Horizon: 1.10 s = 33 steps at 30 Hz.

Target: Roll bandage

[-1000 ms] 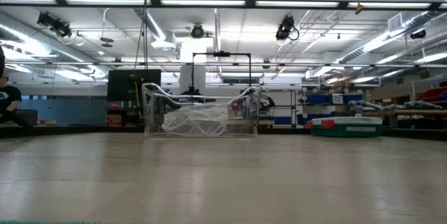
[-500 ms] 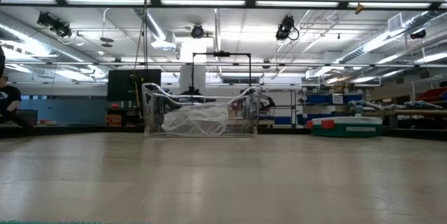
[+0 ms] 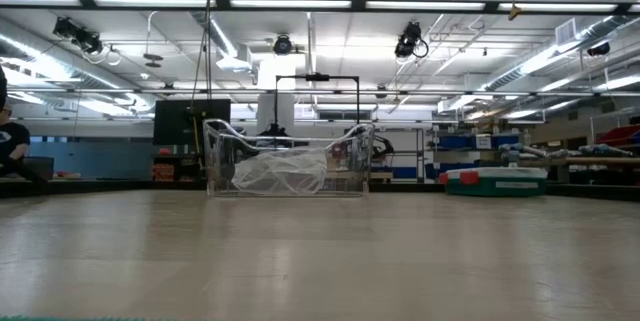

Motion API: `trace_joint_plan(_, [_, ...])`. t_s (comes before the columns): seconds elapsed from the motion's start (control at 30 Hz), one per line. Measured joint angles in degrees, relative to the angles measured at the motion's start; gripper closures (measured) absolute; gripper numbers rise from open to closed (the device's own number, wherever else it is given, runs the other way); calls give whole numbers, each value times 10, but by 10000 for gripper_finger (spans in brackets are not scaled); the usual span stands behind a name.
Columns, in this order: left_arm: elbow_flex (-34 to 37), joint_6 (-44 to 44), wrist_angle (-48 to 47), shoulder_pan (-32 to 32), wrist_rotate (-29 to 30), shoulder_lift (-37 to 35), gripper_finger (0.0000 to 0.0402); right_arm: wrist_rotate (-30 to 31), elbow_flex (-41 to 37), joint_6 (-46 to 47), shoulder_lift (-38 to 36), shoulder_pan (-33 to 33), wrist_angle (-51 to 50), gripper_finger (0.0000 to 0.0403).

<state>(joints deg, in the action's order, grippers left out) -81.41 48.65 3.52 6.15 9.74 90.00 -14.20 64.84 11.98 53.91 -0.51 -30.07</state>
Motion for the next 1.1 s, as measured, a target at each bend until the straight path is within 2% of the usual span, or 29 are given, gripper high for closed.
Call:
trace_joint_plan(0.2, [0,-62,-37,0,11,-29,389,0,0,0,-19,0,-7,216])
trace_joint_plan(0.33, [-1,-97,-108,9,6,-43,390,11,0,0,-18,0,-16,216])
trace_joint_plan(0.67, [-1,-76,-321,48,-78,-46,391,26,0,21,2,0,-25,218])
trace_joint_plan(0.9, [-28,-75,-453,56,-101,-43,392,24,0,47,53,0,-13,218])
trace_joint_plan(1.1, [-57,-74,-580,56,-123,-42,392,-2,-1,50,89,0,22,220])
